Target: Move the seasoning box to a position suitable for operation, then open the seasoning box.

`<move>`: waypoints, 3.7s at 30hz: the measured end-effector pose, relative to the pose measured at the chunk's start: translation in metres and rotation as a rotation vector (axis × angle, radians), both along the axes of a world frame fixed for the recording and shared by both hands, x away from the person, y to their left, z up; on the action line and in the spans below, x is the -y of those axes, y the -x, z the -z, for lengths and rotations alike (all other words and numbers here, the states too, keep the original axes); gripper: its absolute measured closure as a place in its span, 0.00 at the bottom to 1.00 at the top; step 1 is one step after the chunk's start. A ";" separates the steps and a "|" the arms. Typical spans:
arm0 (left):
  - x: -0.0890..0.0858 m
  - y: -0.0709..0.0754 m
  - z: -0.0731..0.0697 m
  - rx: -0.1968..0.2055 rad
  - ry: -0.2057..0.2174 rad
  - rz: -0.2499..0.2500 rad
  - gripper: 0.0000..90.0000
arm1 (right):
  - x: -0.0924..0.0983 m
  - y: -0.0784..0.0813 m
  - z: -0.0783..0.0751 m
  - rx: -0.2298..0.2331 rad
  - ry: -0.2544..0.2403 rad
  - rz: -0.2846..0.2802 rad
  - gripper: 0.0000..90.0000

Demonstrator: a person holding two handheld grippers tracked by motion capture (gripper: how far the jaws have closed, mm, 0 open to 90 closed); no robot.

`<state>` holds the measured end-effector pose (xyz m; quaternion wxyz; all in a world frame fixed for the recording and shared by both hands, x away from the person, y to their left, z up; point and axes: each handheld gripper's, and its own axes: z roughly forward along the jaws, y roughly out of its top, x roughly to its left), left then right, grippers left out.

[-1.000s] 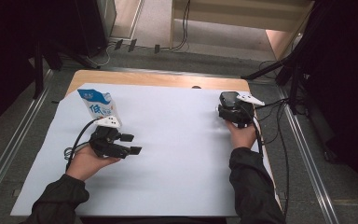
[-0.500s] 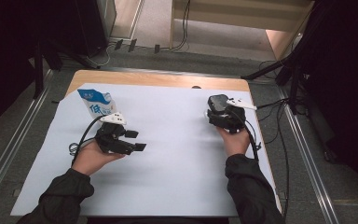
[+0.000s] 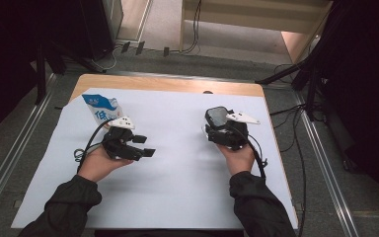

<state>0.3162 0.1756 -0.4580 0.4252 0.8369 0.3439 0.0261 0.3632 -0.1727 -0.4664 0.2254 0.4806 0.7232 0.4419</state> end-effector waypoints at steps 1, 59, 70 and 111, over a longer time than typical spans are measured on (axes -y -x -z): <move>0.000 0.000 0.000 -0.002 -0.003 -0.004 0.40 | -0.002 0.001 0.000 0.002 0.001 -0.007 0.18; 0.004 -0.002 0.005 0.000 -0.020 -0.017 0.44 | -0.056 0.052 0.014 -0.088 0.044 -0.284 0.16; 0.010 -0.016 -0.007 0.001 -0.017 -0.012 0.56 | -0.025 0.053 -0.003 -0.066 0.017 -0.286 0.37; 0.042 -0.025 0.019 -0.015 0.024 -0.003 1.00 | -0.022 0.006 0.024 -0.173 0.003 -0.311 1.00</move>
